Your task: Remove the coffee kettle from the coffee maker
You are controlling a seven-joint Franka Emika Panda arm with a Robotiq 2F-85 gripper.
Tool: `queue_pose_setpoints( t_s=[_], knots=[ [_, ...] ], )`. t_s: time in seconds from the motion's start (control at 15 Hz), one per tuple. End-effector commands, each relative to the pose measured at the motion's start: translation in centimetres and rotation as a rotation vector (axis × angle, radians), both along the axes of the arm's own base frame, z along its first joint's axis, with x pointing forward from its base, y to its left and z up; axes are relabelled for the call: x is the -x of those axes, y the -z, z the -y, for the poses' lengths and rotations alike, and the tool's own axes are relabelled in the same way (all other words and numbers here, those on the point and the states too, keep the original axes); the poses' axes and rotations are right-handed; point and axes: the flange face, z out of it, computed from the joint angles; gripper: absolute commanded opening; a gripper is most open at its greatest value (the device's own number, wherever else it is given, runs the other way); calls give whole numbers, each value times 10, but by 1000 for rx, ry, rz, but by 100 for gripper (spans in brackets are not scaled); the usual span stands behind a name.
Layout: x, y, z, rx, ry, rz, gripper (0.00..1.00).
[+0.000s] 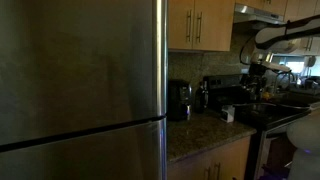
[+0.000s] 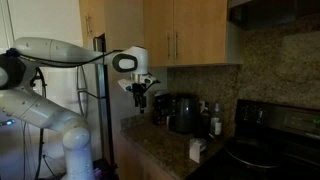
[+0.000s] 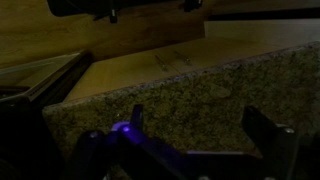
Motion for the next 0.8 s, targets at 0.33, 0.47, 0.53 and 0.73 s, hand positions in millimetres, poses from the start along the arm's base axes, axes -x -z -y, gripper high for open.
queue_pose_setpoints(
  t_s=[0.33, 0.47, 0.53, 0.73],
  knots=[
    [-46, 64, -53, 23, -104, -154, 100],
    [-67, 82, -95, 20, -196, -133, 100],
    [-80, 88, -115, 19, -202, -112, 100],
    [-84, 88, -128, 16, -198, -59, 100]
  ],
)
